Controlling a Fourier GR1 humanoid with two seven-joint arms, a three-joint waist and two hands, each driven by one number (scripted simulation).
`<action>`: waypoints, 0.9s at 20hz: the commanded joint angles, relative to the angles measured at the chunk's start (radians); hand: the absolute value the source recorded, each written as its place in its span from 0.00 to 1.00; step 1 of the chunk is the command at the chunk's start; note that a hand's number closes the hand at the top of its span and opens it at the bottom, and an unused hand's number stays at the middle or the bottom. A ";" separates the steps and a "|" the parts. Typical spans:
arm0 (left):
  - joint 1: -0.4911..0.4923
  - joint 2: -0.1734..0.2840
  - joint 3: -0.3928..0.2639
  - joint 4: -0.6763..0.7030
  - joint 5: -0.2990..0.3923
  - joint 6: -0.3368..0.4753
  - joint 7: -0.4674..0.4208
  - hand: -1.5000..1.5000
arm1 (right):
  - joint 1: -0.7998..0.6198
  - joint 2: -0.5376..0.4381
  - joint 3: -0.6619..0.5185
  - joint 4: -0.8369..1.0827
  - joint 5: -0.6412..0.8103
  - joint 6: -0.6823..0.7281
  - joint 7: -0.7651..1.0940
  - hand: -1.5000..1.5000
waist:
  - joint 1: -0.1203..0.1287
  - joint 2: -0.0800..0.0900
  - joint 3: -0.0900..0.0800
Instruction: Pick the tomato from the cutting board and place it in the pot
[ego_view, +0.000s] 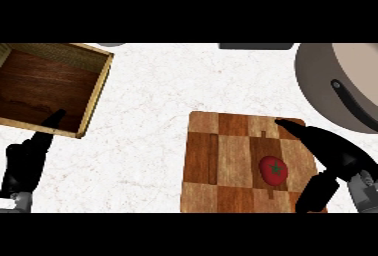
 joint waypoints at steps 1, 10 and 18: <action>0.011 0.009 0.038 0.001 0.008 -0.045 0.002 0.50 | -0.032 0.057 0.048 0.004 0.026 0.070 0.110 0.00 | -0.008 -0.002 0.001; -0.006 -0.041 0.057 0.050 -0.037 -0.070 -0.034 0.50 | -0.048 0.132 0.078 0.147 0.153 0.077 0.076 0.00 | -0.012 -0.001 0.001; -0.043 -0.117 0.033 0.020 -0.112 -0.026 0.035 0.50 | -0.120 0.231 0.078 0.346 0.241 0.094 0.009 0.00 | -0.009 0.000 0.001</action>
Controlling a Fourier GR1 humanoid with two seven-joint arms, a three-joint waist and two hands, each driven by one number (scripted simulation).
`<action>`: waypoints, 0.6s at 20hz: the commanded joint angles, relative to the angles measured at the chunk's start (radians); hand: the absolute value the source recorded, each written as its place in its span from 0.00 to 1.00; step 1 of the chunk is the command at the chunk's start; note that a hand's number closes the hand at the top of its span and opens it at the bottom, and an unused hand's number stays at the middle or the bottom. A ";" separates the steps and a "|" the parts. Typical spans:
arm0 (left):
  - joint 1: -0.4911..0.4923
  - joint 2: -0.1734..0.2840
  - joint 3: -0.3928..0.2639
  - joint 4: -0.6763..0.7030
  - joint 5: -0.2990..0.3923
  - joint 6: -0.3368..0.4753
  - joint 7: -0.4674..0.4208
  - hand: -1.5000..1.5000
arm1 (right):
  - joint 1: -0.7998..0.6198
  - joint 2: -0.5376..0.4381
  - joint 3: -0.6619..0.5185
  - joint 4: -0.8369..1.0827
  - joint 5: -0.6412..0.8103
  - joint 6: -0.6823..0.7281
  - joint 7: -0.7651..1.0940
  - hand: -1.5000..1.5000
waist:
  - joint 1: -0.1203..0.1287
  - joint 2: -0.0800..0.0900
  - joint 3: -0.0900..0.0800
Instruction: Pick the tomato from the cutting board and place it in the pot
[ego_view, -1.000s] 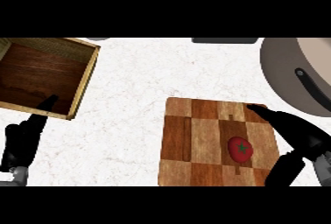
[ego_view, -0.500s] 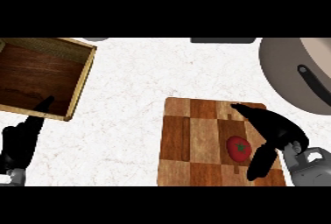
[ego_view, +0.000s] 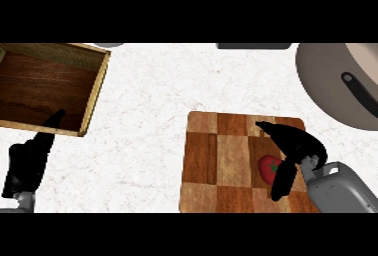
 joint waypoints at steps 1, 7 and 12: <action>-0.056 0.026 0.047 -0.038 0.003 -0.025 0.089 0.50 | 0.027 0.031 0.012 0.007 0.069 0.019 0.032 0.00 | -0.003 -0.001 0.001; 0.022 -0.026 0.071 -0.042 -0.039 -0.054 0.022 0.50 | 0.022 0.057 -0.061 0.104 0.163 0.050 -0.071 0.00 | -0.001 -0.001 0.001; -0.022 -0.064 0.100 0.071 -0.068 -0.073 -0.048 0.50 | 0.047 0.128 -0.043 0.156 0.250 0.019 -0.114 0.00 | -0.004 0.000 0.000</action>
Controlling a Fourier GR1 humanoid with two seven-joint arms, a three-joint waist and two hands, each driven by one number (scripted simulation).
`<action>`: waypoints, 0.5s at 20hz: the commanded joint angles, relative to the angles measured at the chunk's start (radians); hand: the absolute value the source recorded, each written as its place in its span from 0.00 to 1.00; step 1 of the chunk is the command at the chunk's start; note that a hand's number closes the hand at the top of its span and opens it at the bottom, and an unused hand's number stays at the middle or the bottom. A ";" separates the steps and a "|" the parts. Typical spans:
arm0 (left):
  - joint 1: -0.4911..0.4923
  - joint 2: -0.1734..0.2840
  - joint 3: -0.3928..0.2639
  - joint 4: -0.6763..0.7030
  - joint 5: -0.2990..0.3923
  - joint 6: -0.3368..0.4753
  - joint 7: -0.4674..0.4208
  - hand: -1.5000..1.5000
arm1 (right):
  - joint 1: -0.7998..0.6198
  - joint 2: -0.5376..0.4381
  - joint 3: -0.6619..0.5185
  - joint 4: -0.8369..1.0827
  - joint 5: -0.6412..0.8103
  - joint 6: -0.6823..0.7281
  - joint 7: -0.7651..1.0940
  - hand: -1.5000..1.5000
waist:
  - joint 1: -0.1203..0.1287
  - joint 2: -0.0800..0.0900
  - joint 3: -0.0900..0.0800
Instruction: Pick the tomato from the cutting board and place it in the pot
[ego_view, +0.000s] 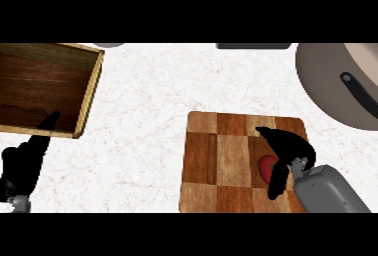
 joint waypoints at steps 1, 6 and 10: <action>-0.010 -0.004 0.031 -0.032 -0.015 -0.042 0.037 0.50 | -0.016 0.070 -0.034 0.004 0.037 0.049 0.048 0.00 | -0.001 -0.001 0.000; -0.041 -0.022 0.047 0.026 -0.037 -0.041 0.004 0.50 | -0.010 0.047 -0.001 0.042 0.091 0.049 -0.115 1.00 | -0.002 0.000 0.000; 0.034 -0.045 0.050 -0.056 -0.054 -0.043 0.005 0.50 | 0.055 0.009 -0.016 0.065 0.164 -0.019 -0.246 1.00 | 0.001 0.000 0.000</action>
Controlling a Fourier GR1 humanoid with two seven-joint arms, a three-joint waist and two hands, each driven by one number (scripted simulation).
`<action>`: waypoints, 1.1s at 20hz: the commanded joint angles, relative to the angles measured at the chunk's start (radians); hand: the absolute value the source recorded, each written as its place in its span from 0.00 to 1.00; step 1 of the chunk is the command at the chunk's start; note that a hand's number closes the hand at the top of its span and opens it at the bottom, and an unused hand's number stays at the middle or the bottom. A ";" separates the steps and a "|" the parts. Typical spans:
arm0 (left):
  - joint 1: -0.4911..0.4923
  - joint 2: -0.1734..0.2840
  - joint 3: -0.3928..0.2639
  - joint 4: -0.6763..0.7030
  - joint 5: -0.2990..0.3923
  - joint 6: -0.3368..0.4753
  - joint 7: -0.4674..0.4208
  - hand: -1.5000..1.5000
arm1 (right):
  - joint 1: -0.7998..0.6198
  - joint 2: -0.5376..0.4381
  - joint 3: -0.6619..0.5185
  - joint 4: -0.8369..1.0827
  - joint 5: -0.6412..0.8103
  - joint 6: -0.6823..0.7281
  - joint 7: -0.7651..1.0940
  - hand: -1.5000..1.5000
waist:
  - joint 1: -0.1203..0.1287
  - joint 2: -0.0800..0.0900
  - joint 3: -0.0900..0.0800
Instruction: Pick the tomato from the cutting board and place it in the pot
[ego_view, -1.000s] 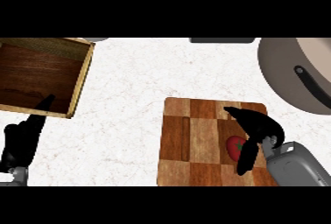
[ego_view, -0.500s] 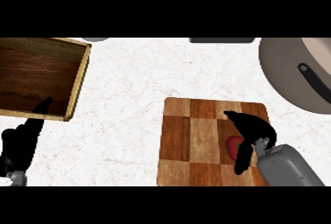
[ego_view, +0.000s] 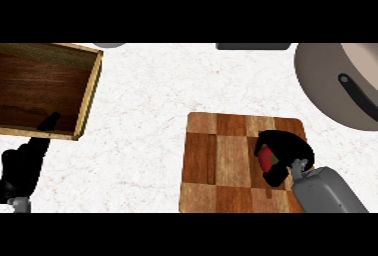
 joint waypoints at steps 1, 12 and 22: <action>-0.045 -0.013 0.032 -0.002 -0.013 -0.019 0.029 0.50 | 0.010 0.031 -0.032 -0.002 0.035 0.030 -0.029 1.00 | -0.002 0.005 0.004; 0.032 -0.029 0.029 -0.028 -0.029 -0.028 0.004 0.50 | -0.049 -0.061 -0.093 -0.010 0.112 -0.222 -0.432 1.00 | 0.010 0.006 0.005; -0.042 -0.020 0.047 -0.031 -0.030 -0.035 0.087 0.50 | 0.001 -0.138 -0.202 -0.173 0.270 -0.492 -0.470 1.00 | -0.019 0.000 0.005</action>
